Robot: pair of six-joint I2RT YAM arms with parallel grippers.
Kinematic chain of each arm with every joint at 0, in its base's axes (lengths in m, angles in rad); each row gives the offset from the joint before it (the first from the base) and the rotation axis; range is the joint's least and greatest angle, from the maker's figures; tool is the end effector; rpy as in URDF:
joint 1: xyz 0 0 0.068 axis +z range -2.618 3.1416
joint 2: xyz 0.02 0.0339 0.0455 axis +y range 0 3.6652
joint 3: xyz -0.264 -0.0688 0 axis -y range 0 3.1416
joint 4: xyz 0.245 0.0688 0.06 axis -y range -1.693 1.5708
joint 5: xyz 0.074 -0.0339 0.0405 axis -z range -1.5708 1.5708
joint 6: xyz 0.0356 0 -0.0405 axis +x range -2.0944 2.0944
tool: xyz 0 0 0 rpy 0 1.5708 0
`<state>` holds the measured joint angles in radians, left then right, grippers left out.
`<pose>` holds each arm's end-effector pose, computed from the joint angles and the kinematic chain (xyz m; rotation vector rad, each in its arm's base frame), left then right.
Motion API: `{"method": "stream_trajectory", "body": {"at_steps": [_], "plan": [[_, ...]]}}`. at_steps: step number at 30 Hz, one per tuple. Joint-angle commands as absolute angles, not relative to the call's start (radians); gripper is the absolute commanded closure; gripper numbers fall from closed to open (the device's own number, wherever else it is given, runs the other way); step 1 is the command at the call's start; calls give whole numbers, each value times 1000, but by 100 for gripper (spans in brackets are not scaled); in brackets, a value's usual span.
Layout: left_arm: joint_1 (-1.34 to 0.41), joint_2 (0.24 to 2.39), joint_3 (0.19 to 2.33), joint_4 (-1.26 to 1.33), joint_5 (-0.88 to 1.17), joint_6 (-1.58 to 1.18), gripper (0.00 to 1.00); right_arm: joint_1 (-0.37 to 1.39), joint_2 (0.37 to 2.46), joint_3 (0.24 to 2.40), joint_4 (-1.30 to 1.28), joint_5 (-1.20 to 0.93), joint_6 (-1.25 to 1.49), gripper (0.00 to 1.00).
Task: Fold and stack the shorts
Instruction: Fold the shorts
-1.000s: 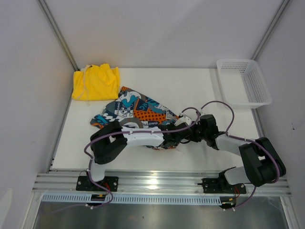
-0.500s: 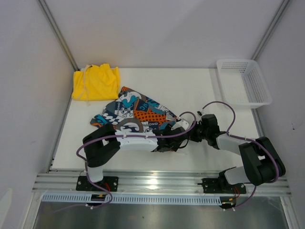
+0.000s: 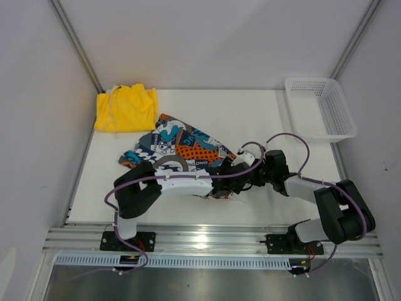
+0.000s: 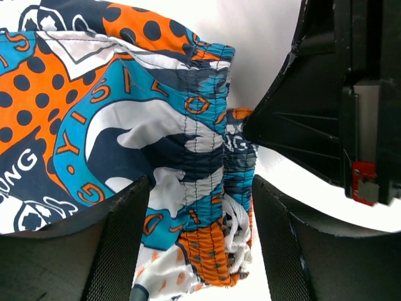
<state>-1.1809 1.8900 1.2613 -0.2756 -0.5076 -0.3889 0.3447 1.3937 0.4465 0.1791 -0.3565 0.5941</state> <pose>0.1685 -0.3646 0.1860 0.7036 2.2237 -0.1420 0.2240 0.0936 0.1349 0.1185 2.4469 0.8614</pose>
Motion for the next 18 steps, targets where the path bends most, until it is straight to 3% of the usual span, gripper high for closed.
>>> {"method": "stream_trajectory", "body": {"at_steps": [1,18], "plan": [[-1187,1919,1307,-258,-535,-357,31,341,1394,446,239,-368,597,100],[-1216,1993,1307,-212,-687,-337,44,337,1407,439,262,-377,611,100]]}}
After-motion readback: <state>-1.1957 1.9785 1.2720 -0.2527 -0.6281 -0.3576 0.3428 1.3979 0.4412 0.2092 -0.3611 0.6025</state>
